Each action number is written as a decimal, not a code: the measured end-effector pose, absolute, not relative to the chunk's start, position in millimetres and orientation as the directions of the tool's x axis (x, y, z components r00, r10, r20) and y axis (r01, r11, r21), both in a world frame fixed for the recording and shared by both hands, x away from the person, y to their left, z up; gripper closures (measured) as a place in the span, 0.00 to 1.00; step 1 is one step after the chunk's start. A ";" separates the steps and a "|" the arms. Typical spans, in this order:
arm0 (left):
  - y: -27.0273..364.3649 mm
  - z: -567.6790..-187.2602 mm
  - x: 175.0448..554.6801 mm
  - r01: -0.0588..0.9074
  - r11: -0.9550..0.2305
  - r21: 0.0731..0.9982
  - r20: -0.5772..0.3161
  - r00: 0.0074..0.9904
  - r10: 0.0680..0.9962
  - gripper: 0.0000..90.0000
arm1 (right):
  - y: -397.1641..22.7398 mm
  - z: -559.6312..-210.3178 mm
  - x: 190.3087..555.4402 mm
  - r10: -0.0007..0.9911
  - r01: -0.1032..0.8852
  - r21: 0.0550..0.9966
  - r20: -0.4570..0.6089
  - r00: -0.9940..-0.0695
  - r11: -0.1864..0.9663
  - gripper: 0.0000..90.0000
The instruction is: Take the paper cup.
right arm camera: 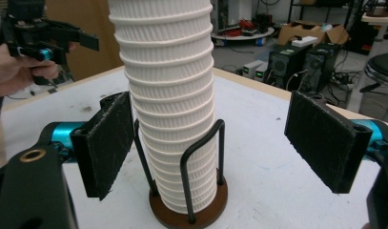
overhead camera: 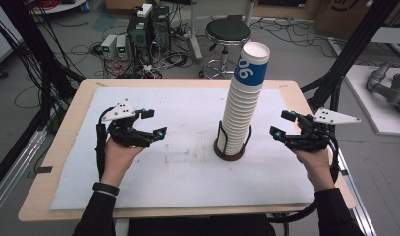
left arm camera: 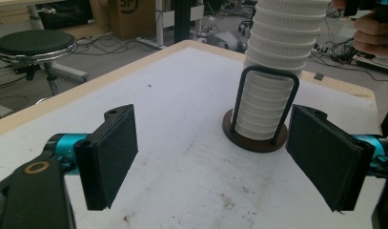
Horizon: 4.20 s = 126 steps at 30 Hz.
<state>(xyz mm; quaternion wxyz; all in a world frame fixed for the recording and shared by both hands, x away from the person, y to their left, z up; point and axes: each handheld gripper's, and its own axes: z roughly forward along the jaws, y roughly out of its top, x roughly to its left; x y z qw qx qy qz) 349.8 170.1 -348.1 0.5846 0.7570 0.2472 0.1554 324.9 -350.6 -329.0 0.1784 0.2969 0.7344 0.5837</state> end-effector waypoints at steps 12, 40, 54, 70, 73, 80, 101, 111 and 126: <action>171.6 -349.0 351.9 0.214 -0.185 0.959 -0.079 0.830 0.552 0.19 | -349.9 -322.5 323.1 0.610 0.201 0.972 0.084 -0.788 0.126 0.19; 166.3 -347.1 351.0 0.225 -0.188 0.956 -0.097 0.846 0.524 0.18 | -322.4 -284.0 342.1 0.549 0.137 0.984 0.053 -0.834 0.113 0.19; 163.8 -346.7 351.3 0.228 -0.193 0.954 -0.100 0.853 0.512 0.18 | -303.1 -266.5 358.0 0.527 0.148 0.976 0.042 -0.849 0.161 0.19; 159.1 -345.6 351.0 0.228 -0.208 0.951 -0.099 0.864 0.494 0.18 | -285.9 -257.1 371.1 0.500 0.170 0.965 0.049 -0.865 0.199 0.19; 157.3 -345.7 351.3 0.229 -0.212 0.950 -0.099 0.865 0.492 0.18 | -284.3 -257.1 373.4 0.501 0.179 0.963 0.057 -0.864 0.200 0.19; 153.3 -345.0 351.4 0.225 -0.222 0.949 -0.096 0.875 0.474 0.18 | -281.3 -257.1 378.2 0.486 0.184 0.963 0.067 -0.871 0.196 0.17; 137.3 -335.2 351.5 0.214 -0.213 0.953 -0.102 0.892 0.440 0.18 | -276.2 -257.3 382.4 0.485 0.175 0.964 0.058 -0.873 0.199 0.15; 119.8 -300.3 355.3 0.178 -0.176 0.968 -0.094 0.911 0.400 0.18 | -276.7 -256.8 381.0 0.487 0.166 0.964 0.044 -0.872 0.209 0.16; 79.6 -243.5 372.1 0.112 -0.176 0.978 -0.043 0.934 0.354 0.18 | -276.5 -256.4 380.4 0.489 0.160 0.964 0.037 -0.871 0.212 0.16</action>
